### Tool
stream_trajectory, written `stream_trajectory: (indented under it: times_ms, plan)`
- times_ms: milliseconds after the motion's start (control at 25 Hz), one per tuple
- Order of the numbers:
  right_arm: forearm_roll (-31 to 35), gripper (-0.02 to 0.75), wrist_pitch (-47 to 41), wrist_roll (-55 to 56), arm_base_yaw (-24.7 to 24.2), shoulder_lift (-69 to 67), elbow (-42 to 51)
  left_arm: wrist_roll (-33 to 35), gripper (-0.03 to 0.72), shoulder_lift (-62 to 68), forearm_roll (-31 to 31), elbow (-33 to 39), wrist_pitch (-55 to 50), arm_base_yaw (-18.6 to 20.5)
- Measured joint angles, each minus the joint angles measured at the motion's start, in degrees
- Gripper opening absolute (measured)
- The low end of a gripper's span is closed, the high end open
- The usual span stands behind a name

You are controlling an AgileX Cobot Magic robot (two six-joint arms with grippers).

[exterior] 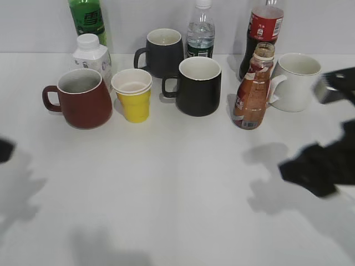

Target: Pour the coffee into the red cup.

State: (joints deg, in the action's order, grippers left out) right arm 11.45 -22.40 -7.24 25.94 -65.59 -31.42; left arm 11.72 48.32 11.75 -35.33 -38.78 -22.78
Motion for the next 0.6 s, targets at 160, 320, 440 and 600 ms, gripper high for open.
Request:
stream_trajectory:
  times_ms: [160,320,440,600]
  plan:
    - [-0.13,0.591,-17.04,0.06,0.0,11.18,-0.2,0.0,0.279,-9.55,-4.13,-0.59,-13.93,0.0]
    - [-0.37,0.591,-27.6,0.18,0.0,24.53,-0.2,0.0,0.279,-17.44,-5.53,-0.59,-27.34,0.0]
    - [-0.78,0.591,-31.16,1.24,0.0,34.22,-0.01,-0.02,0.279,-24.3,-7.16,-0.59,-30.46,0.0]
    - [-5.35,0.591,-35.83,5.4,0.0,46.55,2.06,-0.02,0.279,-33.04,-10.06,-0.63,-30.93,0.0]
